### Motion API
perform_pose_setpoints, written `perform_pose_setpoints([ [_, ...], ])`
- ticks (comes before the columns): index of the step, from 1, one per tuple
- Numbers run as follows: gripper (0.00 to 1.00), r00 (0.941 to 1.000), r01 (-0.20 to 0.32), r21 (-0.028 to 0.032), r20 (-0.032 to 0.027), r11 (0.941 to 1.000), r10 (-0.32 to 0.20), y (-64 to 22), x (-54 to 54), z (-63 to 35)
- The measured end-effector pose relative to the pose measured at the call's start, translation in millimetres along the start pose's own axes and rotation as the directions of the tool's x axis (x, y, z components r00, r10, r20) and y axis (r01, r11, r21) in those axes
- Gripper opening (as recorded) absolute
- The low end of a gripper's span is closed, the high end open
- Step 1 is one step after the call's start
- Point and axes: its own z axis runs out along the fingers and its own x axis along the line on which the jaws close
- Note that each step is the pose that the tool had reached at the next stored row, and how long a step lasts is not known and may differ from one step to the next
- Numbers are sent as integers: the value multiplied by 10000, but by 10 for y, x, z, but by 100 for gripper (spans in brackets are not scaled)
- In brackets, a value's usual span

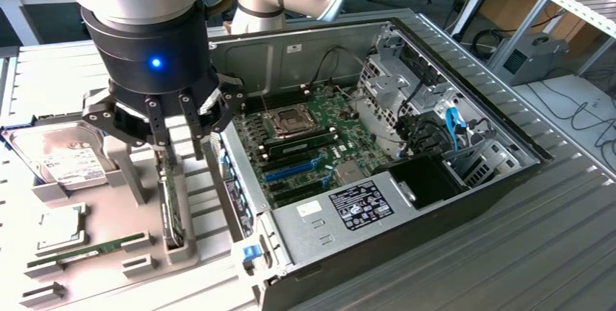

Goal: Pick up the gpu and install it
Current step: 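Pick up the gpu and move the gpu toward the slot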

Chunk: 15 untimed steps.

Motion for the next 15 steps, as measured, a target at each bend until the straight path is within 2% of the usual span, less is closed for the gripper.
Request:
perform_pose_setpoints([
  [1,36,10000,0,0,0,10000,0,0,0,0],
  [2,36,10000,0,0,0,10000,0,0,0,0],
  [3,42,10000,0,0,1,10000,0,0,0,0],
  [15,42,10000,0,-1,1,10000,0,-7,71,48],
])
